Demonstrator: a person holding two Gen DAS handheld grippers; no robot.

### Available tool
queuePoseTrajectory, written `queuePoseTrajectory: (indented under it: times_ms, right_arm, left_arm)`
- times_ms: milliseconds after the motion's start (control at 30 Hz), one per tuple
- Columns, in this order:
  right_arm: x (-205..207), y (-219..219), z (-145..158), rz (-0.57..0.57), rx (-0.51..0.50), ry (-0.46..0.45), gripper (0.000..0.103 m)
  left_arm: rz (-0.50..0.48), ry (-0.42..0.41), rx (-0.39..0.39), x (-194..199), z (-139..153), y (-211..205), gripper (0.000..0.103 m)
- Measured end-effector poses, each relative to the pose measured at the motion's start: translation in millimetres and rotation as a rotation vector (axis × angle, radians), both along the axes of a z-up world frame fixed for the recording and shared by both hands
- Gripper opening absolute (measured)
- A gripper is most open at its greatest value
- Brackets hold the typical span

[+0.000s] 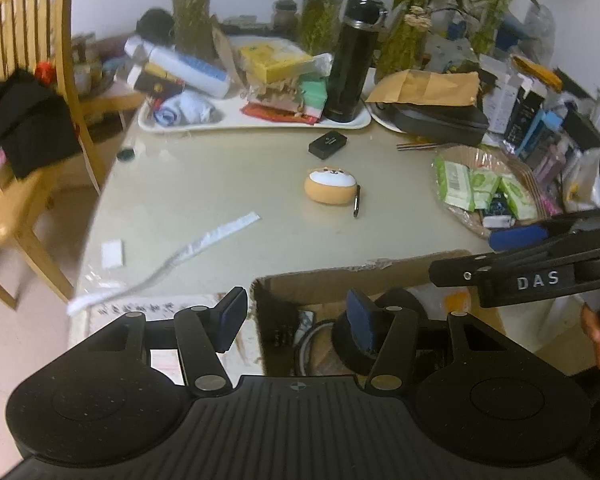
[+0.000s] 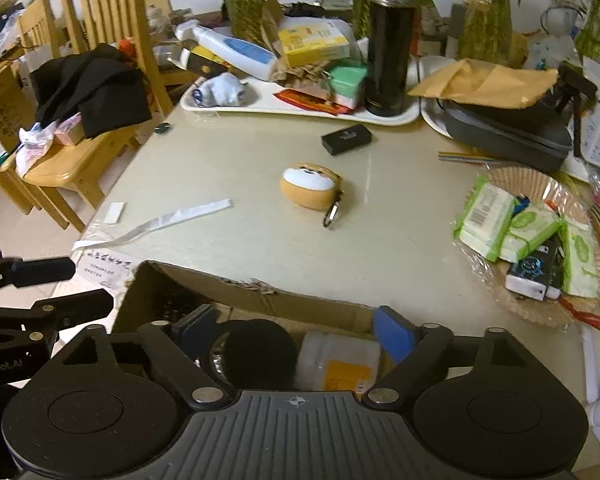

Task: Organize rigid objects
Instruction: 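Open the right tool to release the black round container into the box, then move both open tools from the box back over the table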

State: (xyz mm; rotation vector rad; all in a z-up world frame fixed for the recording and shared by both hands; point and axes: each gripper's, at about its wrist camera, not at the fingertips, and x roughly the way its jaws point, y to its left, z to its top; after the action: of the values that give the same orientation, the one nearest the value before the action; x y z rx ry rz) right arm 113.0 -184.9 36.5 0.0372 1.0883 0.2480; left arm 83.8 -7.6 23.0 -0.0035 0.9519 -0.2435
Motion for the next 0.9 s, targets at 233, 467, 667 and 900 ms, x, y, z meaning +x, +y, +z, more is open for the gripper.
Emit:
queuePoseTrajectory:
  times_ms: [233, 467, 667, 900]
  right_arm:
    - [6, -22, -1, -0.032, -0.030, -0.004, 0.101]
    - [10, -48, -5, -0.108, -0.038, 0.006, 0.103]
    - [17, -39, 1, -0.098, -0.017, -0.024, 0.103]
    - [28, -33, 3, -0.127, -0.001, -0.062, 0.103]
  left_arm:
    - [0.055, -0.087, -0.058, 0, -22, 6, 0.054]
    - [0.054, -0.136, -0.070, -6, -45, 5, 0.054]
    - [0.005, -0.161, -0.064, -6, -43, 1, 0.054]
    - [-0.029, -0.151, -0.043, 3, -13, -4, 0.054]
